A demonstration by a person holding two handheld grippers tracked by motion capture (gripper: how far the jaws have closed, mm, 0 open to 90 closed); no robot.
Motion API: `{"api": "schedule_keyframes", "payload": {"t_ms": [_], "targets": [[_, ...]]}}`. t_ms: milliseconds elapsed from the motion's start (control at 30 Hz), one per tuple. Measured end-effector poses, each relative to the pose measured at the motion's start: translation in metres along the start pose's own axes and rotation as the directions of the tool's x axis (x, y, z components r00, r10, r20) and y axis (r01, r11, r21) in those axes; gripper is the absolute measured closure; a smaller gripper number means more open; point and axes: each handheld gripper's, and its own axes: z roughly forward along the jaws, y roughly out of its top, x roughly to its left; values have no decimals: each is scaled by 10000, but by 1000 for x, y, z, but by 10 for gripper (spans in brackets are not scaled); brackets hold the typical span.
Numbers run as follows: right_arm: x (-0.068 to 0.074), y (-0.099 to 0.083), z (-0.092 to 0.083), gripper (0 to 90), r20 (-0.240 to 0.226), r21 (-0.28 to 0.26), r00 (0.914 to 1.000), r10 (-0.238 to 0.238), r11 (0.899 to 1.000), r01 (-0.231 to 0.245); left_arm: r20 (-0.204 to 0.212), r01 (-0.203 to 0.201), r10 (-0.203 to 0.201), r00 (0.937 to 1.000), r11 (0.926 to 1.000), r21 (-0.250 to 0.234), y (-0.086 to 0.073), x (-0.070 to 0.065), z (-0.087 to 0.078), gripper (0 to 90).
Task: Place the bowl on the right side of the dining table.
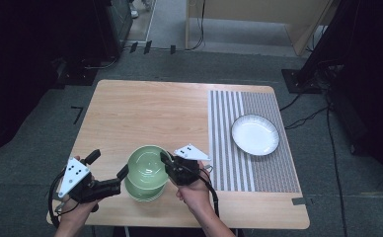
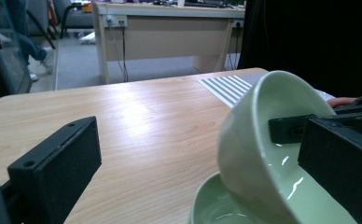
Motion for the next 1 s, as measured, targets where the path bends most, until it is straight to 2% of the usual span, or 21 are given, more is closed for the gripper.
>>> {"api": "schedule_keyframes", "payload": {"t_ms": [200, 267, 367, 467, 567, 700, 733, 833, 867, 900, 1000], "targets": [[-4, 2, -4, 840, 184, -91, 9998, 47, 9999, -45, -395, 219, -207, 9990, 9994, 286, -5, 15, 0, 0], [-6, 3, -4, 840, 205, -113, 9998, 42, 9999, -40, -480, 407, -389, 9981, 9985, 376, -7, 20, 0, 0], [-7, 4, -6, 840, 247, -169, 9997, 80, 9998, -76, -809, 634, -575, 9951, 9954, 724, -14, 34, 2, 0], [-9, 5, -8, 840, 268, -212, 9996, 88, 9997, -83, -1011, 797, -707, 9924, 9929, 880, -20, 40, 4, 0], [-10, 5, -9, 840, 317, -227, 9995, 89, 9997, -82, -1139, 1191, -1041, 9880, 9837, 1344, -27, 50, 7, 0], [-12, 6, -10, 840, 324, -269, 9995, 68, 9996, -59, -1611, 1256, -957, 9823, 9743, 1872, -40, 59, 13, 0], [-12, 6, -10, 840, 324, -269, 9995, 68, 9996, -59, -1611, 1256, -957, 9823, 9743, 1872, -40, 59, 13, 0], [-13, 7, -12, 840, 353, -287, 9993, 85, 9996, -75, -2037, 1254, -786, 9759, 9655, 2281, -51, 65, 18, 0], [-14, 8, -13, 839, 379, -319, 9992, 111, 9994, -99, -2309, 1264, -672, 9706, 9593, 2524, -58, 70, 21, 0], [-14, 8, -14, 840, 378, -333, 9992, 119, 9994, -107, -2309, 1264, -672, 9706, 9593, 2524, -58, 70, 21, 0], [-15, 9, -15, 840, 410, -366, 9991, 119, 9993, -104, -2647, 1285, -472, 9632, 9455, 2992, -69, 75, 25, 0]]}}
